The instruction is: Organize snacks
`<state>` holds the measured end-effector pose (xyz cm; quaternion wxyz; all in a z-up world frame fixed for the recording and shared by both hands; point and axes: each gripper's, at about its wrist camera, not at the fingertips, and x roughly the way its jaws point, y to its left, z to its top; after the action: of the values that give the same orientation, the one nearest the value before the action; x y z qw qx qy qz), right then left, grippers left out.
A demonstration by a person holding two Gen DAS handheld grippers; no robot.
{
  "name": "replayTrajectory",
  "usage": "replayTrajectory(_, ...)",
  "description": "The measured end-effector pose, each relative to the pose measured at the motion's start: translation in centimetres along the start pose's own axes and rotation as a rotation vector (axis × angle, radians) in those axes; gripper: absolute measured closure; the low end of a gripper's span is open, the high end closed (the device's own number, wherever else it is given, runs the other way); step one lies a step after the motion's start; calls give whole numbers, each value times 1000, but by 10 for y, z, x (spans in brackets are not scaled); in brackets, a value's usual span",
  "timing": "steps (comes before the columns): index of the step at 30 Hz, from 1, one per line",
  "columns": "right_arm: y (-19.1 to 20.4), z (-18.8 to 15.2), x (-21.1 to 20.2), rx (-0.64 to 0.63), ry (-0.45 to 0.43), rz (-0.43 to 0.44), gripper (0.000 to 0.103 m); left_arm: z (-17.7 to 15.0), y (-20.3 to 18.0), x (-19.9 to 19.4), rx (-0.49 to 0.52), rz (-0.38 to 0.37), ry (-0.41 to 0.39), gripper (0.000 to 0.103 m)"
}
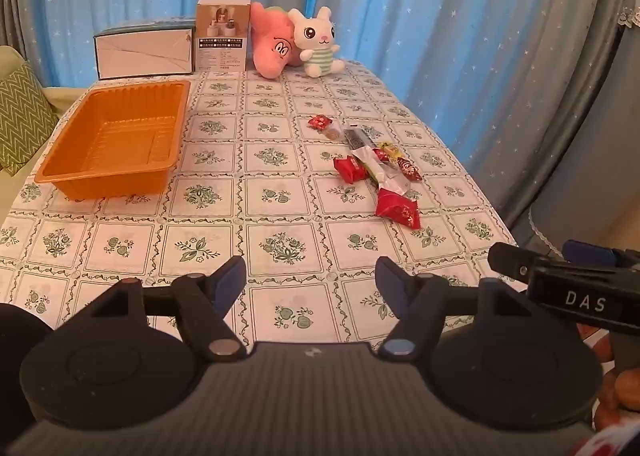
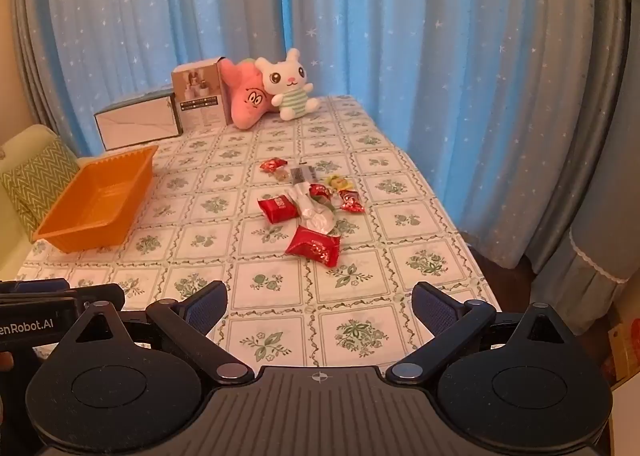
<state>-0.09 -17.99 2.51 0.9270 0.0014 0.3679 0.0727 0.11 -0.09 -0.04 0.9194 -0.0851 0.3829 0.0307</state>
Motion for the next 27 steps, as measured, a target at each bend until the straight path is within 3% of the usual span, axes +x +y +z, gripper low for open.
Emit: replayTrajectory(27,-1,-3,3,-4,15,1,4,-1,-3,-2,11,-33,-27,36)
